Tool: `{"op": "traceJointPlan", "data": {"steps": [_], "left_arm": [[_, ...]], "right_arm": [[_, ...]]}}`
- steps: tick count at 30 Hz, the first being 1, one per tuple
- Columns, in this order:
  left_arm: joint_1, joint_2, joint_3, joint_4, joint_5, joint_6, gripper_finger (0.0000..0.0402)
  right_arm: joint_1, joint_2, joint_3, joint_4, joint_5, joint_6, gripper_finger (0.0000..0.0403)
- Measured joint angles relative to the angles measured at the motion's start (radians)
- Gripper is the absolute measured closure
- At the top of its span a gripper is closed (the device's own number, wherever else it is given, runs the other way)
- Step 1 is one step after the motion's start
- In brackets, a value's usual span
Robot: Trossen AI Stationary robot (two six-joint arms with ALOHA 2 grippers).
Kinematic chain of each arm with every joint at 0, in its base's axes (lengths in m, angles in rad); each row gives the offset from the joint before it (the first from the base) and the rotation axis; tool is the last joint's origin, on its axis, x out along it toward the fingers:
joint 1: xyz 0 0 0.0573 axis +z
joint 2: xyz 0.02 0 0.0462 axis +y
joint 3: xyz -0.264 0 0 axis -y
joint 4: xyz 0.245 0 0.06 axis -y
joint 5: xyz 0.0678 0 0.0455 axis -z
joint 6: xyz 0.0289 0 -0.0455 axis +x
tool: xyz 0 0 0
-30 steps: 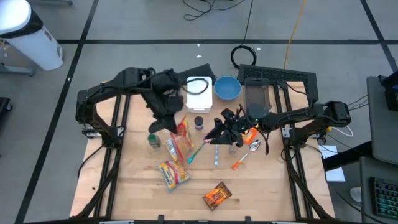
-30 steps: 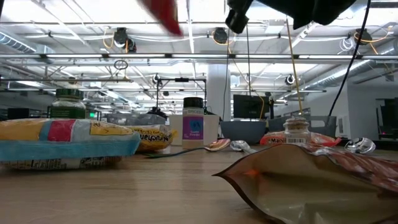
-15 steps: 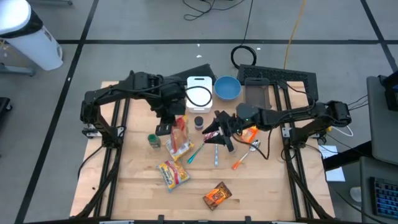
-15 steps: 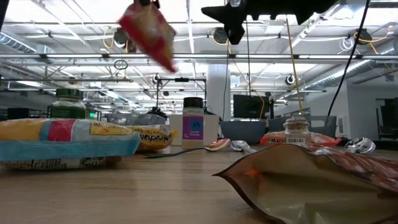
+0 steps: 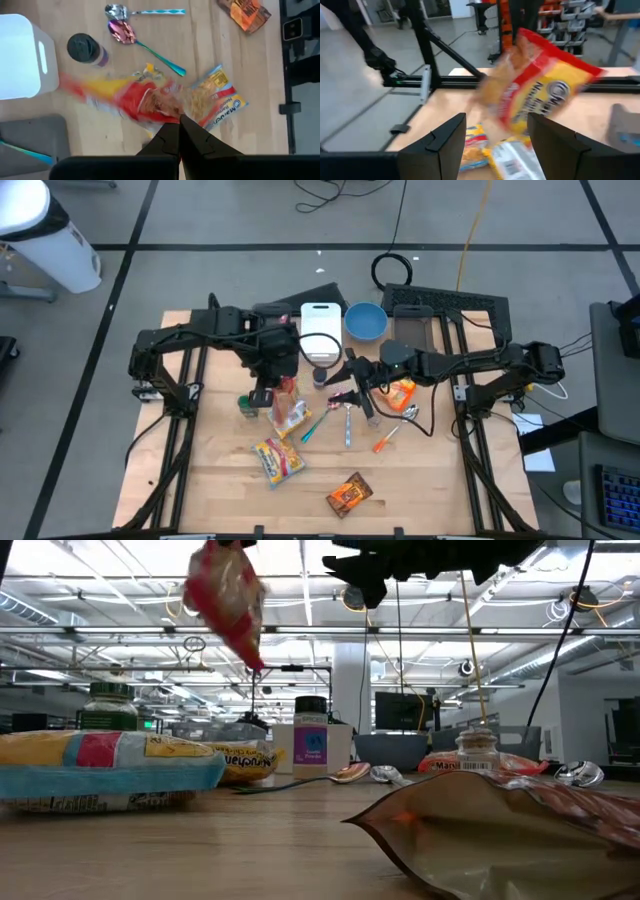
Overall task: Pick & Place Food Item
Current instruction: Put the red noodle pack into the right black bin
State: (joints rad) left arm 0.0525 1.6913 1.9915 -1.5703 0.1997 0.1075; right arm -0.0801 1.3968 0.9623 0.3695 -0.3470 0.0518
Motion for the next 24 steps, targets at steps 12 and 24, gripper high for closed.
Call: {"op": "traceJointPlan", "data": {"steps": [12, 24], "left_arm": [[-0.039, 0.0, 0.0, 0.0, 0.028, -0.031, 0.0401], [-0.082, 0.024, 0.0, 0.001, 0.061, -0.024, 0.0401]], "right_arm": [[-0.01, 0.022, 0.001, 0.063, 0.0, -0.092, 0.0197], [-0.046, 0.165, 0.096, 0.114, -0.157, -0.037, 0.0197]]}}
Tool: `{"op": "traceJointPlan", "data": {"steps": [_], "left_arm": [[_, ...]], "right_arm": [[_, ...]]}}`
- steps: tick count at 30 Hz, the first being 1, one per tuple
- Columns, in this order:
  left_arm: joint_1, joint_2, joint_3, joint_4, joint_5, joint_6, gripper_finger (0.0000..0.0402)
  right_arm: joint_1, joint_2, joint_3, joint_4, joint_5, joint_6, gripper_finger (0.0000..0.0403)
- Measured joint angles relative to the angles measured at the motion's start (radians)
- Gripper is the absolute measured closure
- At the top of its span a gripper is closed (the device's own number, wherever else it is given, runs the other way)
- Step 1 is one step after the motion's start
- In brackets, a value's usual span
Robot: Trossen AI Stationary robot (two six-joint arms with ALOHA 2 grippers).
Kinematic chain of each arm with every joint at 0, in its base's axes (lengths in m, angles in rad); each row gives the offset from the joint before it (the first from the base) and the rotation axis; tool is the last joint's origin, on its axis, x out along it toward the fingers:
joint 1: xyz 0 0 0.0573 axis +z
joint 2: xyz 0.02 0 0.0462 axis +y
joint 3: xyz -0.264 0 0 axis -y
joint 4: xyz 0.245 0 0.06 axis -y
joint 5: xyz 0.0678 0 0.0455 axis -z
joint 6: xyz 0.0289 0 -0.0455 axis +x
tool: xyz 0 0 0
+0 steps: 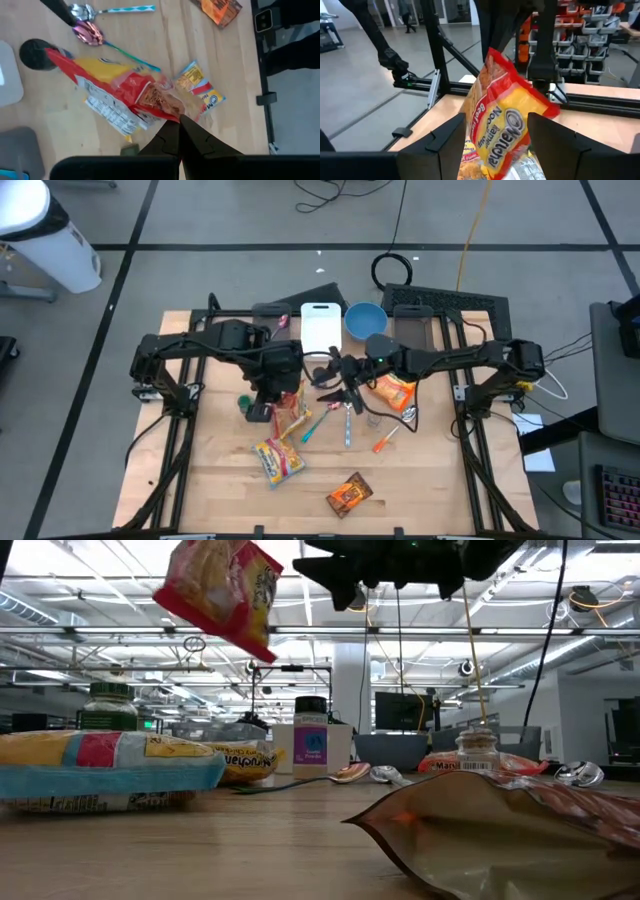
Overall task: Pick & Place Food Item
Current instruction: Put the red noodle pack into the right black bin
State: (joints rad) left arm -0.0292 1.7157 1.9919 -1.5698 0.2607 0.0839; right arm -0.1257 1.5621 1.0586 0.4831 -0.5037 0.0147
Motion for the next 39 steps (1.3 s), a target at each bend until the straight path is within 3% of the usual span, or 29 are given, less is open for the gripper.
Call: {"op": "traceJointPlan", "data": {"steps": [13, 24, 39], "left_arm": [[-0.012, 0.0, 0.0, -0.001, 0.005, 0.0, 0.04], [-0.022, 0.0, 0.0, -0.001, 0.028, 0.008, 0.04], [-0.023, 0.0, 0.0, 0.002, 0.023, 0.015, 0.04]], "right_arm": [[-0.008, 0.17, 0.121, 0.027, -0.023, 0.037, 0.0197], [-0.031, 0.183, 0.127, 0.156, -0.029, 0.108, 0.0197], [0.017, 0.185, 0.126, 0.142, -0.074, 0.135, 0.0197]]}}
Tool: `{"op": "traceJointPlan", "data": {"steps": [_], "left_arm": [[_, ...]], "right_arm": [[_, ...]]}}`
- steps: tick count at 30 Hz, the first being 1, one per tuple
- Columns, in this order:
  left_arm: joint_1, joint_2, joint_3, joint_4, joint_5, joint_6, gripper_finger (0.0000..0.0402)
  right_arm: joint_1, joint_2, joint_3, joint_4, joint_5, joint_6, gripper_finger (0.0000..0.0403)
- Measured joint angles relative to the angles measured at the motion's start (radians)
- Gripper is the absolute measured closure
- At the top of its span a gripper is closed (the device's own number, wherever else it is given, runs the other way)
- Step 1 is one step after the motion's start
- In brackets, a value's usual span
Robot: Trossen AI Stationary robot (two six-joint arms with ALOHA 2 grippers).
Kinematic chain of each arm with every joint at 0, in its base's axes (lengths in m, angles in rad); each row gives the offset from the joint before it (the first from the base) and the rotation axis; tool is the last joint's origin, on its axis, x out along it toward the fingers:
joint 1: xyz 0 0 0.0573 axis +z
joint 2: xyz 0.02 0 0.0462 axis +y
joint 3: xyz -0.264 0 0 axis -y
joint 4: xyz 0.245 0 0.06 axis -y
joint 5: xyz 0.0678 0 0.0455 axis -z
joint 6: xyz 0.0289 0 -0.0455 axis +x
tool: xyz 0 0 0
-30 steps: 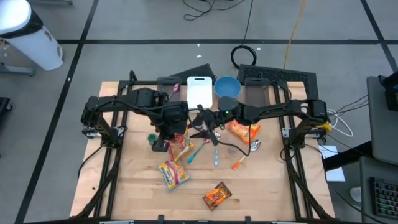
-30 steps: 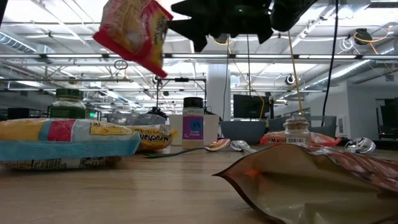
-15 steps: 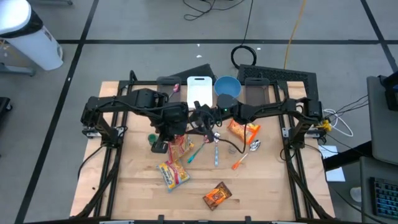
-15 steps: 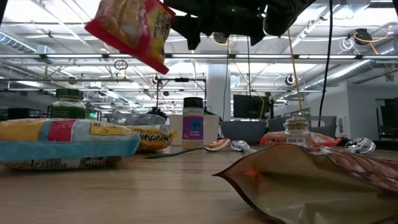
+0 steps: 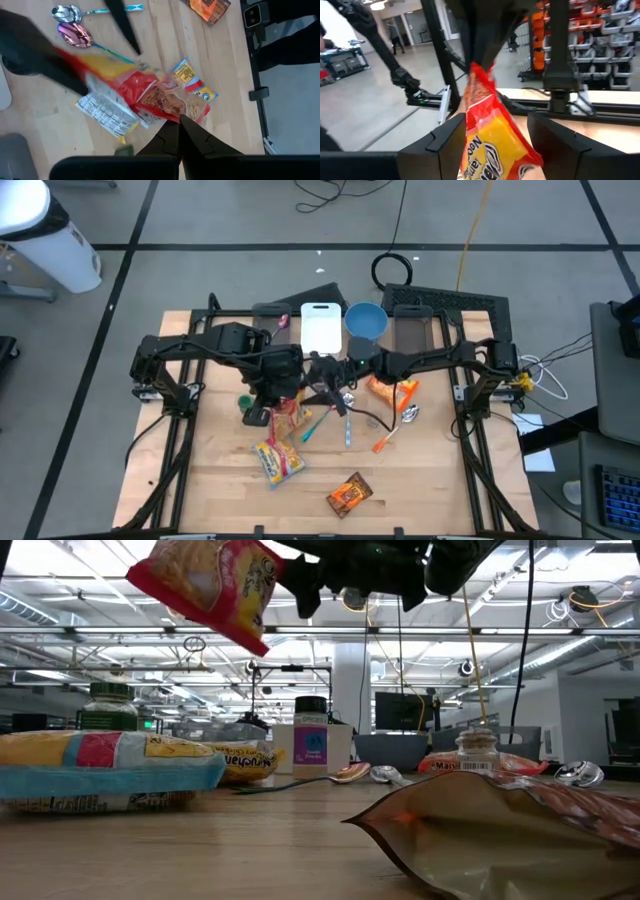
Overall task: Pick & Place Food Item
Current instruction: Put the red noodle pack into the right black bin
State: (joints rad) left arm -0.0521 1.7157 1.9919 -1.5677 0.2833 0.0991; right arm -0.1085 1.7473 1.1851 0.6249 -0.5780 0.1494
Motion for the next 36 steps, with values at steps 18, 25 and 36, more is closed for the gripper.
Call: {"op": "traceJointPlan", "data": {"steps": [18, 25, 36], "left_arm": [[0.0, 0.0, 0.0, 0.001, -0.001, -0.032, 0.0399], [0.0, 0.0, 0.0, 0.001, -0.002, -0.038, 0.0397], [0.025, -0.001, 0.0, 0.001, 0.003, -0.109, 0.0356]], "right_arm": [[0.006, 0.0, 0.0, -0.016, -0.001, 0.052, 0.0338], [0.008, 0.0, 0.0, -0.016, -0.001, 0.075, 0.0398], [0.011, 0.0, -0.001, -0.017, 0.0, 0.119, 0.0402]]}}
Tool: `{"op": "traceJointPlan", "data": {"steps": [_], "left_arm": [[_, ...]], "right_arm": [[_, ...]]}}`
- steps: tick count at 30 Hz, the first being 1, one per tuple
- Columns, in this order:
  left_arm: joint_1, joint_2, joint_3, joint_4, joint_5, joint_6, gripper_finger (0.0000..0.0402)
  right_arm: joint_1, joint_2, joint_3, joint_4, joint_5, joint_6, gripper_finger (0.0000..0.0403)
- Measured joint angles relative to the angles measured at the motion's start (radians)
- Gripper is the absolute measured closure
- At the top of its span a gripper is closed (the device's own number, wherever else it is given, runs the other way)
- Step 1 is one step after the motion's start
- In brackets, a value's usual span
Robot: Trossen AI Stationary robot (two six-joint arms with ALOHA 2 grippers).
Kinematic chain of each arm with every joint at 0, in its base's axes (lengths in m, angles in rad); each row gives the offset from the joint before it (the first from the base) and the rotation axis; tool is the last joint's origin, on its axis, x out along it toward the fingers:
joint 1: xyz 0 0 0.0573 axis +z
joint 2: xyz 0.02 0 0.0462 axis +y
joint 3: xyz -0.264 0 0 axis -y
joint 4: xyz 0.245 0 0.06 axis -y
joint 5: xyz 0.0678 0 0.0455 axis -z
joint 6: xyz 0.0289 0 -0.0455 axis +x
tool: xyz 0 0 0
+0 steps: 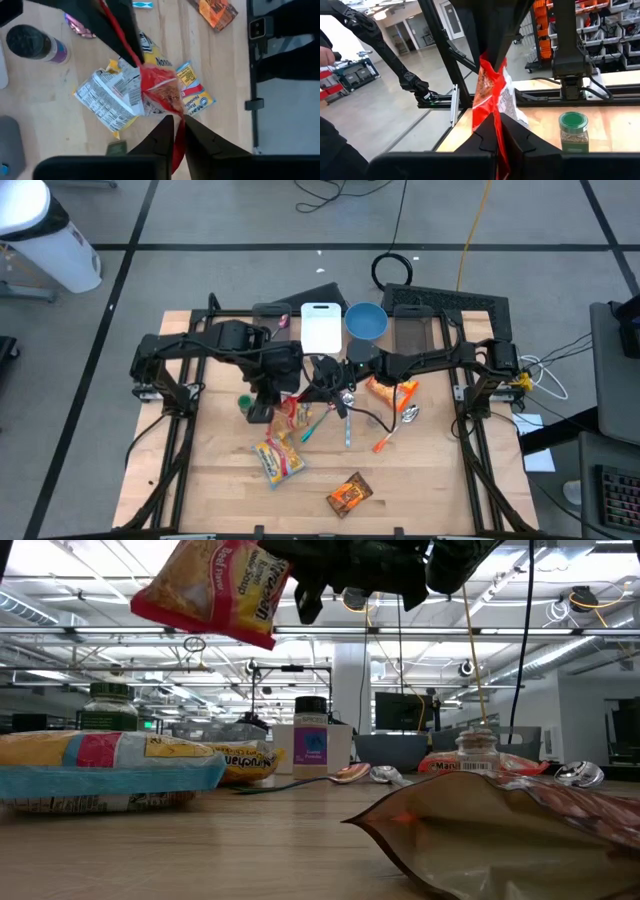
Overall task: Pick & Place Food Item
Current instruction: Put the red noodle pack into the right black bin
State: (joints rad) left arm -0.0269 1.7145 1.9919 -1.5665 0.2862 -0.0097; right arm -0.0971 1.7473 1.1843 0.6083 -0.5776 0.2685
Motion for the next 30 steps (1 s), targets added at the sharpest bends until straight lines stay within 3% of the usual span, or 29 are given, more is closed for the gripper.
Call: {"op": "traceJointPlan", "data": {"steps": [6, 15, 23, 30], "left_arm": [[0.051, 0.0, 0.0, 0.0, 0.038, -0.028, 0.0308], [0.146, -0.008, 0.0, -0.001, 0.246, -0.043, 0.0218], [0.202, -0.133, 0.0, 0.116, 0.227, -0.028, 0.0202], [0.218, -0.274, 0.002, 0.294, 0.108, -0.042, 0.0201]], "right_arm": [[0.001, -0.016, -0.001, -0.021, 0.002, 0.019, 0.0402], [-0.009, -0.127, -0.001, -0.208, 0.106, -0.057, 0.0403], [-0.058, -0.23, 0.0, -0.322, 0.14, -0.047, 0.0403], [-0.11, -0.346, -0.001, -0.423, 0.221, -0.044, 0.0403]]}}
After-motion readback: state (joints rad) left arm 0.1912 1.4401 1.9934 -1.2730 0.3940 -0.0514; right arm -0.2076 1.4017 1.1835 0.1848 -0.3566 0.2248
